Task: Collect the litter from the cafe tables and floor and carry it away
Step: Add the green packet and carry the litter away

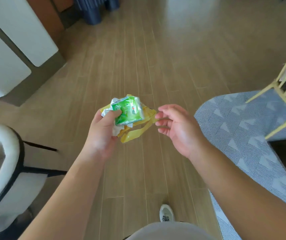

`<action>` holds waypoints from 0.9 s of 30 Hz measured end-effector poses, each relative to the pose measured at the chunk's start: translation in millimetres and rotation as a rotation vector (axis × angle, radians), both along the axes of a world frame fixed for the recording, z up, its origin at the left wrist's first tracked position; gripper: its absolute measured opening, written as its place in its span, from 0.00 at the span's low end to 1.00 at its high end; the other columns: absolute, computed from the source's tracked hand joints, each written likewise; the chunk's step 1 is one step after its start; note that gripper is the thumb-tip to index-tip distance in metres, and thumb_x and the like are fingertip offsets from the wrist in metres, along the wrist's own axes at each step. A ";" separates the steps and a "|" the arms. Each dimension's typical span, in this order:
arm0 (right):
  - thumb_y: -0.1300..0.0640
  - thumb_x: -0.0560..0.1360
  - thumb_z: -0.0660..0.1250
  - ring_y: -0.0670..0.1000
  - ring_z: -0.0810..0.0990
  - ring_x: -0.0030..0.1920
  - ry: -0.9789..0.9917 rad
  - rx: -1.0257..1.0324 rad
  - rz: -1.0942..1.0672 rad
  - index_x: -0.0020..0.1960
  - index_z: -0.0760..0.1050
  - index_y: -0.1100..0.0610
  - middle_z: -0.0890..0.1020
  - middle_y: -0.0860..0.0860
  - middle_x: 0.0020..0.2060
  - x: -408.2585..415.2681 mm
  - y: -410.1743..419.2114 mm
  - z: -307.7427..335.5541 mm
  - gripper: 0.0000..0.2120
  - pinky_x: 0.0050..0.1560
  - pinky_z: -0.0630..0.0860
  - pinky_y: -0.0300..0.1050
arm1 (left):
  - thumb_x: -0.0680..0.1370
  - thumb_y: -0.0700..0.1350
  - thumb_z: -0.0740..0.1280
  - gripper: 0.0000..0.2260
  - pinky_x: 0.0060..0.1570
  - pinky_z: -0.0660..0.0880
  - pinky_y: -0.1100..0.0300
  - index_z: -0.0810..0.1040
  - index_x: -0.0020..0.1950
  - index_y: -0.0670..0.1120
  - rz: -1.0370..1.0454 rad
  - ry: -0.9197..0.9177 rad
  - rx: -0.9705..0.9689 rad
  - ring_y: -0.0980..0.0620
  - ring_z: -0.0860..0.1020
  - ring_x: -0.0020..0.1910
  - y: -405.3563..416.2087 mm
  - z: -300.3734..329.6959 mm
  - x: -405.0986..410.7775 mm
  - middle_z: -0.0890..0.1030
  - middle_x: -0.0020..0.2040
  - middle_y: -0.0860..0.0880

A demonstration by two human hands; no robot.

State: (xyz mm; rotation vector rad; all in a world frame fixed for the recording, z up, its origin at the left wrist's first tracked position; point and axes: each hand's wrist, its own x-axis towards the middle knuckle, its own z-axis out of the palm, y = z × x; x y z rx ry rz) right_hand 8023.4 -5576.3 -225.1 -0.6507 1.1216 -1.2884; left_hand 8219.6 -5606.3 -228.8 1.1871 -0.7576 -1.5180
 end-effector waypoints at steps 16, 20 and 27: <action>0.55 0.70 0.65 0.47 0.79 0.34 -0.004 -0.024 0.021 0.47 0.78 0.55 0.82 0.49 0.36 27.0 -219.3 -0.6 0.08 0.34 0.75 0.40 | 0.71 0.43 0.70 0.15 0.50 0.79 0.47 0.79 0.57 0.48 0.031 0.023 -0.014 0.45 0.86 0.48 -220.1 -7.9 23.7 0.87 0.51 0.46; 0.61 0.77 0.62 0.48 0.79 0.35 0.039 -0.017 -0.030 0.47 0.78 0.56 0.81 0.50 0.36 45.9 -289.6 -0.2 0.05 0.36 0.75 0.41 | 0.71 0.43 0.70 0.16 0.50 0.79 0.46 0.78 0.58 0.48 -0.016 0.037 0.000 0.45 0.86 0.48 -296.7 -12.4 41.6 0.87 0.51 0.46; 0.60 0.76 0.64 0.47 0.78 0.34 0.047 -0.058 -0.075 0.48 0.77 0.56 0.81 0.50 0.37 87.8 -410.6 30.3 0.04 0.36 0.74 0.41 | 0.71 0.43 0.70 0.14 0.44 0.81 0.51 0.78 0.56 0.48 -0.066 0.068 -0.051 0.46 0.86 0.45 -429.4 13.1 75.6 0.87 0.48 0.47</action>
